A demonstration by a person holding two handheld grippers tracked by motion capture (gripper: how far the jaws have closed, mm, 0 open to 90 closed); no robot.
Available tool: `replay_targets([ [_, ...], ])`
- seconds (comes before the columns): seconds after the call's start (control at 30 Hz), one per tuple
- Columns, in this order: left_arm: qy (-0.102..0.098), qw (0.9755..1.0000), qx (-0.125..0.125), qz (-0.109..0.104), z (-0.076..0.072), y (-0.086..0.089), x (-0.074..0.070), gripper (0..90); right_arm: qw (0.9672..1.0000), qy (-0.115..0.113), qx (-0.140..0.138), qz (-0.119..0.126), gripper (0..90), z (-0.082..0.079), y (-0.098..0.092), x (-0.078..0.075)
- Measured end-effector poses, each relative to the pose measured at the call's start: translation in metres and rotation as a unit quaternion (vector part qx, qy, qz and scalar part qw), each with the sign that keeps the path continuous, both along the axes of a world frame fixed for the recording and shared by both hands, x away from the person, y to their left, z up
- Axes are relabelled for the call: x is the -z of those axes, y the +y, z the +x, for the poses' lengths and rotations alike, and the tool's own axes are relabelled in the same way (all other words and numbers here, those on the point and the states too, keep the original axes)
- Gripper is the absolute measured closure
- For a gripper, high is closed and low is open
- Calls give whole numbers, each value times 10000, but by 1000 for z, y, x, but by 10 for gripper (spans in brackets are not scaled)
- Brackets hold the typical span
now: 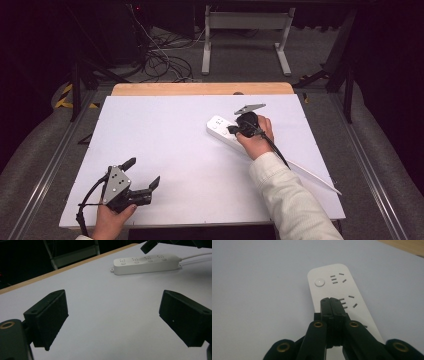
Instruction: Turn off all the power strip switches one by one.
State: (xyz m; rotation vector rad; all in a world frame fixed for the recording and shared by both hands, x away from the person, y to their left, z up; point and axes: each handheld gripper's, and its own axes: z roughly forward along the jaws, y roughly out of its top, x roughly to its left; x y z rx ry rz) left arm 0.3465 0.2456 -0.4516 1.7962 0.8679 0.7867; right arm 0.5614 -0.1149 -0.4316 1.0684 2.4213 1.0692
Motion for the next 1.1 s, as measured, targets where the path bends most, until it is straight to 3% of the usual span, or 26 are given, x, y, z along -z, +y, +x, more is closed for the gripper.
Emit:
replay_targets([
  [0.4, -5, 10000, -1, -15, 0, 0, 0, 93, 9998, -42, 14, 169, 900, 9, 6, 3],
  [0.67, -13, 10000, 13, 2, 0, 1, 0, 93, 10000, 33, -2, 34, 900, 15, 12, 14],
  [1.1, -16, 10000, 11, -5, 0, 1, 0, 93, 9999, 94, 60, 46, 900, 21, 16, 22],
])
